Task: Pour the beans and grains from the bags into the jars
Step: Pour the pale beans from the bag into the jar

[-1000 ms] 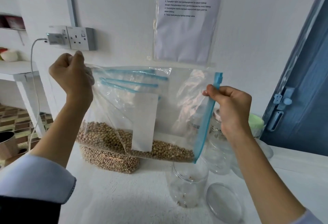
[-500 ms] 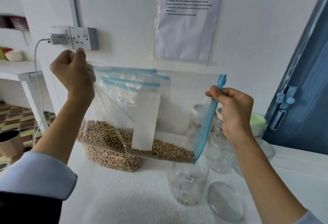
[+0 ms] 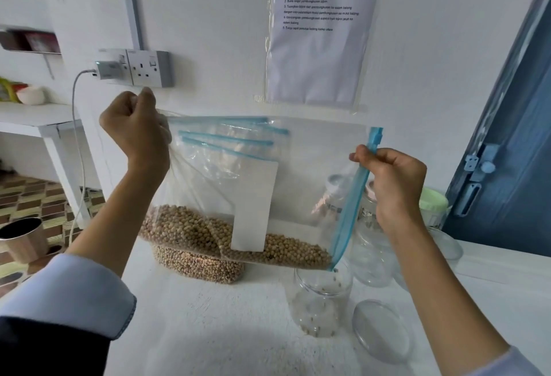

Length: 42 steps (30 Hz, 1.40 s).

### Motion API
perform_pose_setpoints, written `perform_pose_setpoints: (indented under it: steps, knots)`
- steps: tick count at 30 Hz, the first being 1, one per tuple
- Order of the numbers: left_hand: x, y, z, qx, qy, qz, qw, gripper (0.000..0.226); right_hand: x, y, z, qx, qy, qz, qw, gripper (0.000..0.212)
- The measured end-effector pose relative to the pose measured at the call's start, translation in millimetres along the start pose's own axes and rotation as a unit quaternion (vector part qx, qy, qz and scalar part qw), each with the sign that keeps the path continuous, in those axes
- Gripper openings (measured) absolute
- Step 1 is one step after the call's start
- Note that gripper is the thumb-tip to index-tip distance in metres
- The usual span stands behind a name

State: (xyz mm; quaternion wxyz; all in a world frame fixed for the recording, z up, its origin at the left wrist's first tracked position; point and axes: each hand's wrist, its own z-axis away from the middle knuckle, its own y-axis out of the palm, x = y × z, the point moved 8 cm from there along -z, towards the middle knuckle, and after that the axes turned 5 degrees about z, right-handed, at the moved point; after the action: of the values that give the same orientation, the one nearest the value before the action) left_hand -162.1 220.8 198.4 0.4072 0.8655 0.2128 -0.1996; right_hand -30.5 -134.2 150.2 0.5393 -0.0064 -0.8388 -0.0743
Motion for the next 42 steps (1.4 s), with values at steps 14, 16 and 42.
perform_pose_setpoints:
  steps: [14,16,42]
  knots:
    - [-5.1,-5.1,0.9,-0.006,0.002,0.004,1.000,0.039,3.1,2.4,-1.9,0.023,-0.001,0.014,1.000,0.017]
    - [-6.3,-4.1,1.7,-0.005,0.003,0.005,1.000,0.039,3.3,5.4,-1.0,0.035,0.000,0.025,0.999,0.013]
    - [-2.7,-0.4,5.5,0.002,-0.014,0.030,0.999,0.044,1.1,5.2,-3.8,0.041,-0.012,0.017,0.999,0.021]
